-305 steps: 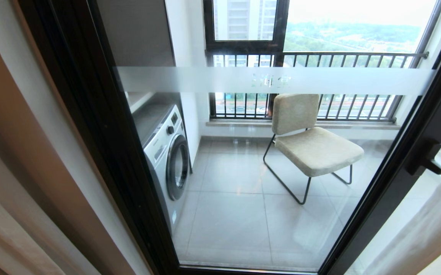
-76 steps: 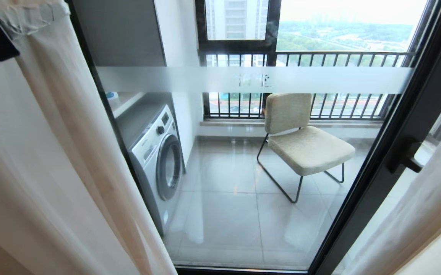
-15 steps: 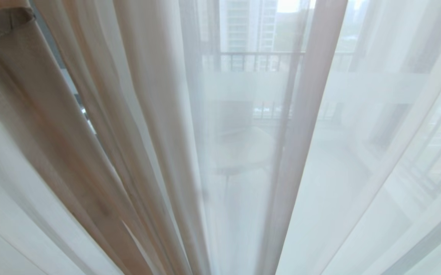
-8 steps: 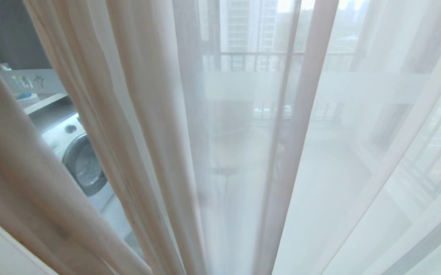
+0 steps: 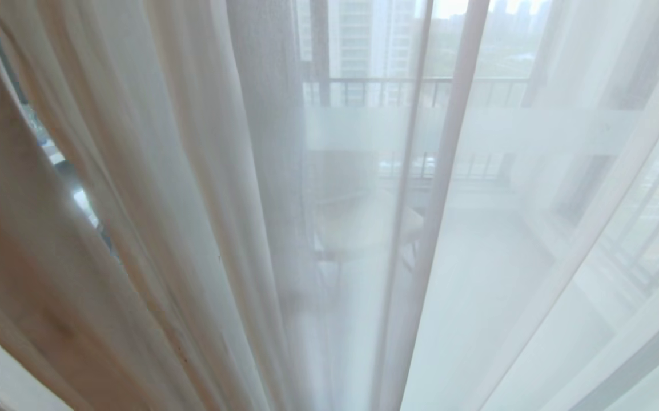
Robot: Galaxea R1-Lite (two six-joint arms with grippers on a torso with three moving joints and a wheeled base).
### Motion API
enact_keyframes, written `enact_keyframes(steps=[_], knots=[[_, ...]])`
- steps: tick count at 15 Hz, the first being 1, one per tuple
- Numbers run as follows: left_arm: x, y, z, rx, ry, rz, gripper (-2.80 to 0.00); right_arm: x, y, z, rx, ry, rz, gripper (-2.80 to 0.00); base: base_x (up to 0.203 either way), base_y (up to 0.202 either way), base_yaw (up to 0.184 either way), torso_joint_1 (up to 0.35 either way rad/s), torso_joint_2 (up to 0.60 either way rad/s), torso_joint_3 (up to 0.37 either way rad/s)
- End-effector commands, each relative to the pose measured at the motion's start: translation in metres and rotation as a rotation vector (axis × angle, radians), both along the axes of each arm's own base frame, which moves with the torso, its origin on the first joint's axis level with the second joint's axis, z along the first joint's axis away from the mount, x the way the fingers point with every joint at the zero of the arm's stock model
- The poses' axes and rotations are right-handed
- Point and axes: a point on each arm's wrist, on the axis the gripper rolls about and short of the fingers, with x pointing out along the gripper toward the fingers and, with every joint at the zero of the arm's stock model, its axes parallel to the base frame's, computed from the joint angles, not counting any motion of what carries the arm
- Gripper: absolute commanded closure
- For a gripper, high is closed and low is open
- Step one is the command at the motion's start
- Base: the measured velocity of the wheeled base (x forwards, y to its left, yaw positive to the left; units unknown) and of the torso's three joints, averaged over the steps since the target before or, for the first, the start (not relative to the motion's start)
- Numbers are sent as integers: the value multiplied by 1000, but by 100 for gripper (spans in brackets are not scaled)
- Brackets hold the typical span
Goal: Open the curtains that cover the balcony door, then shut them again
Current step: Close the inner curtains on both sides
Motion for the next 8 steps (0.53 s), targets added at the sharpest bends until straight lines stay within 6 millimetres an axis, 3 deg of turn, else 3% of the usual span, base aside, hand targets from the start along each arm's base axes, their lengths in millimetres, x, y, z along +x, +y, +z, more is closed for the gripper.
enact_keyframes(steps=[1,8], knots=[[17,-15,6,6,16,-66,0,0,0,0,-1,-1,1,0,0,0,0,0,0,0],[52,-81,7,45,83,-305,0,0,0,0,-1,-1,1,0,0,0,0,0,0,0]])
